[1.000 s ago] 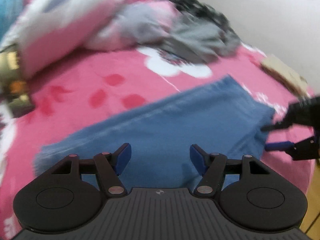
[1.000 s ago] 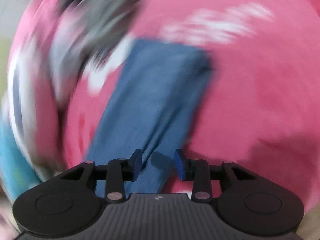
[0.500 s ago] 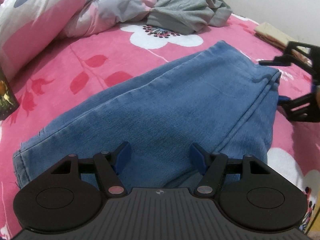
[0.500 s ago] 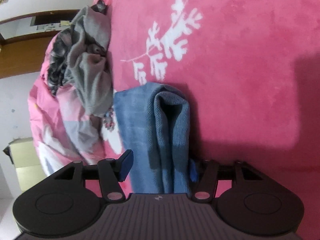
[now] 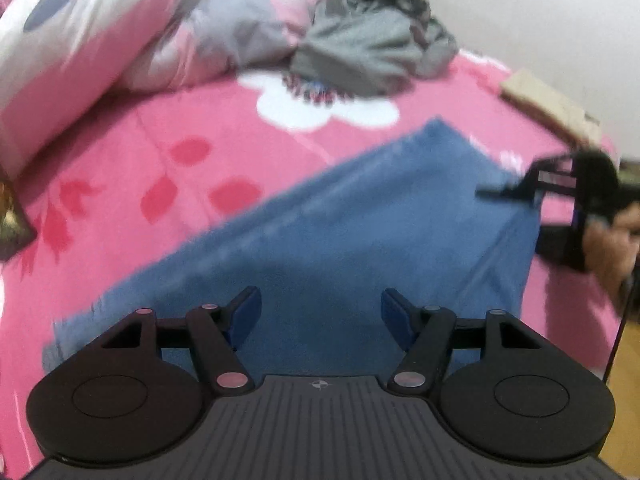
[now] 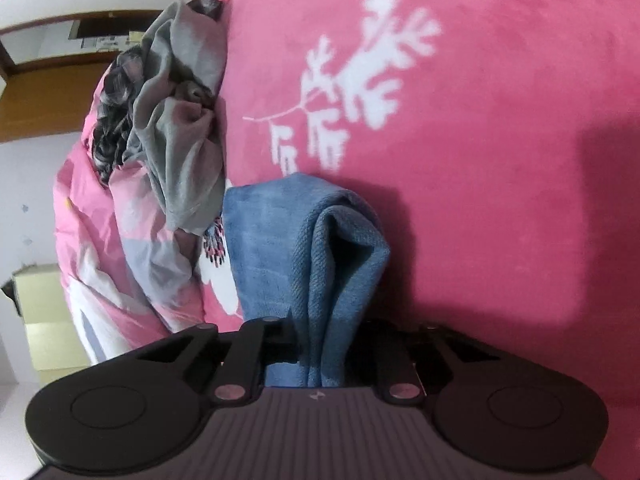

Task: Fold clothes
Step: 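Fold the held jeans edge over the rest with the right gripper, release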

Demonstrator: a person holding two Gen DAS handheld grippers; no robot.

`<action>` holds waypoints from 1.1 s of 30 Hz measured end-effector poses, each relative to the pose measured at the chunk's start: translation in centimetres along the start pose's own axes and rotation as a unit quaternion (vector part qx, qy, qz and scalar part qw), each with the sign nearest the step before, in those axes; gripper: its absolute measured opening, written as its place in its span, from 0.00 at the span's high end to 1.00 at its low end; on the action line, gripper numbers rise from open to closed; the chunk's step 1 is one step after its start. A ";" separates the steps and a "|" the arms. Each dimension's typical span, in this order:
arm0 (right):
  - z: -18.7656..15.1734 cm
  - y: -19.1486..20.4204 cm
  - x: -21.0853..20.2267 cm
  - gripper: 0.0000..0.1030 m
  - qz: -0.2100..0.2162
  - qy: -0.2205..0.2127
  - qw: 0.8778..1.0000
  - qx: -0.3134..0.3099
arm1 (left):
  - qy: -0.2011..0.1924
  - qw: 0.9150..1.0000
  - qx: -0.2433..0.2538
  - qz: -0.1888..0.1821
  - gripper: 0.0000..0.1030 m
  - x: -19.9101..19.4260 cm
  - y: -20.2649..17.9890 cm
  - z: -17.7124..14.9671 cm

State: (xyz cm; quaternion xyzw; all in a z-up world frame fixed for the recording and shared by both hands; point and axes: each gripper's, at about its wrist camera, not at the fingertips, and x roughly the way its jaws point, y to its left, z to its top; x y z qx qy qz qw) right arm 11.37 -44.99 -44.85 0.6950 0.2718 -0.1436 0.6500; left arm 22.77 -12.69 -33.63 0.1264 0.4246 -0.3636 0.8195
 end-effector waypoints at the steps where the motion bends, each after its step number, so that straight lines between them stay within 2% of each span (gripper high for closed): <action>1: 0.0 -0.1 0.1 0.85 -0.001 0.000 1.000 0.000 | -0.007 1.000 -0.001 -0.001 0.36 0.4 0.0 0.6; 5: -0.1 -0.2 0.4 0.85 -0.001 -0.007 1.000 0.003 | -0.008 1.000 -0.013 0.012 0.36 5.2 0.3 2.0; 7: -0.3 -0.3 0.2 0.85 0.004 -0.009 1.000 0.003 | -0.016 0.999 -0.016 0.024 0.29 7.3 0.4 1.5; 12: -1.5 3.3 -0.9 0.87 0.016 -0.006 0.996 -0.090 | -0.023 0.999 -0.030 0.021 0.28 7.6 0.7 1.6; 17: -4.0 8.9 -2.1 0.87 0.040 0.014 0.978 -0.206 | -0.027 0.998 -0.046 0.017 0.28 6.9 1.0 1.8; 20: -5.9 11.9 -2.7 0.87 0.040 0.026 0.955 -0.294 | -0.035 0.998 -0.055 0.022 0.29 5.0 1.3 1.4; 22: -6.5 13.0 -3.0 0.87 0.040 0.030 0.946 -0.320 | -0.040 0.997 -0.061 0.026 0.29 3.8 1.5 1.2; 25: -6.7 13.4 -3.2 0.87 0.035 0.031 0.944 -0.326 | -0.047 0.996 -0.065 0.029 0.29 1.9 1.7 0.7; 28: -6.7 13.4 -3.5 0.87 0.030 0.029 0.948 -0.315 | -0.030 0.999 0.004 0.013 0.31 1.6 -0.4 -0.8; 31: -7.1 13.4 -3.6 0.87 0.025 0.033 0.951 -0.307 | -0.045 0.993 0.094 0.051 0.32 2.1 -3.3 -2.6; 33: -8.0 13.2 -3.4 0.87 0.017 0.038 0.949 -0.314 | -0.049 0.990 0.121 0.058 0.32 2.5 -3.8 -2.8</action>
